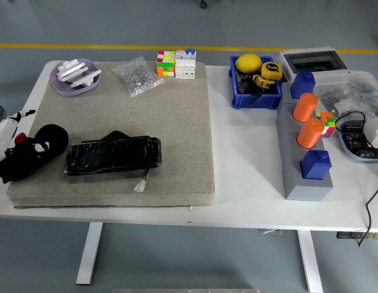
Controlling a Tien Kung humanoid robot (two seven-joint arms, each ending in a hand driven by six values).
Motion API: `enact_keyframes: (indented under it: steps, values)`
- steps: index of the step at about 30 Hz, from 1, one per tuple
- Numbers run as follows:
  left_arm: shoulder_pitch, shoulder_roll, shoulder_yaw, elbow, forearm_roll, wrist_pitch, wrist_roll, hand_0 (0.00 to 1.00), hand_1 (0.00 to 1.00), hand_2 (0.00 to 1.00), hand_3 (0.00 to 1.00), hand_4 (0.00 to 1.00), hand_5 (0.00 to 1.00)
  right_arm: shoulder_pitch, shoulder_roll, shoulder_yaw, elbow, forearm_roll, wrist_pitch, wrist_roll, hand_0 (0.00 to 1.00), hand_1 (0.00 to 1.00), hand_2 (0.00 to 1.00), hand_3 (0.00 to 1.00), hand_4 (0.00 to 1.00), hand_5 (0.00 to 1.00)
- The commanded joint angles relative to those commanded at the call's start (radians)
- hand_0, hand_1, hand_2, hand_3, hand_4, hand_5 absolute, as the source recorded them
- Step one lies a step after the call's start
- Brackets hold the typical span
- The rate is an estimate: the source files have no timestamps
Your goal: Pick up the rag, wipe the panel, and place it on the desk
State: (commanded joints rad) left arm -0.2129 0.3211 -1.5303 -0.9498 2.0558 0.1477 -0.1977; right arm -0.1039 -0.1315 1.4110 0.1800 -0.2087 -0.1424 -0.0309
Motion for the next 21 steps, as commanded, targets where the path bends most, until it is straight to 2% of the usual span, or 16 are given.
enact_keyframes:
  steps: [4,5,10,11,16,17,21]
  values:
    - [-0.009,0.002,-0.002,0.033,0.016,0.000,-0.001,0.974,0.962,0.942,0.903,0.925,0.495,0.000,0.000,0.019,0.000,-0.016,0.001,0.004,0.782,0.701,0.692,0.614,0.998,0.494]
    - [-0.011,0.004,0.000,0.040,0.023,0.003,0.000,0.917,0.924,0.920,0.861,0.808,0.309,0.000,-0.001,0.025,0.000,-0.020,0.000,0.005,0.783,0.697,0.691,0.616,0.998,0.493]
    - [-0.015,0.012,0.012,0.063,0.049,0.003,0.013,0.917,0.924,0.920,0.861,0.808,0.309,0.001,-0.002,0.051,0.000,-0.036,-0.003,0.012,0.783,0.697,0.691,0.616,0.998,0.493]
    - [-0.016,0.012,0.013,0.067,0.050,0.002,0.014,0.750,0.841,0.858,0.733,0.756,0.272,0.001,-0.002,0.053,0.000,-0.037,-0.003,0.012,0.784,0.694,0.690,0.614,0.998,0.493]
    - [-0.019,0.010,0.015,0.085,0.055,0.011,0.017,0.750,0.841,0.858,0.733,0.756,0.272,0.002,0.001,0.075,0.000,-0.053,-0.002,0.018,0.784,0.694,0.690,0.614,0.998,0.493]
    - [-0.019,0.010,0.015,0.085,0.055,0.014,0.016,0.467,0.614,0.766,0.610,0.634,0.179,0.002,0.001,0.078,0.000,-0.057,-0.001,0.019,0.784,0.688,0.689,0.611,0.998,0.492]
    - [-0.024,0.010,0.018,0.094,0.054,0.027,0.010,0.467,0.614,0.766,0.610,0.634,0.179,0.002,0.003,0.096,0.000,-0.070,0.000,0.023,0.784,0.688,0.689,0.611,0.998,0.492]
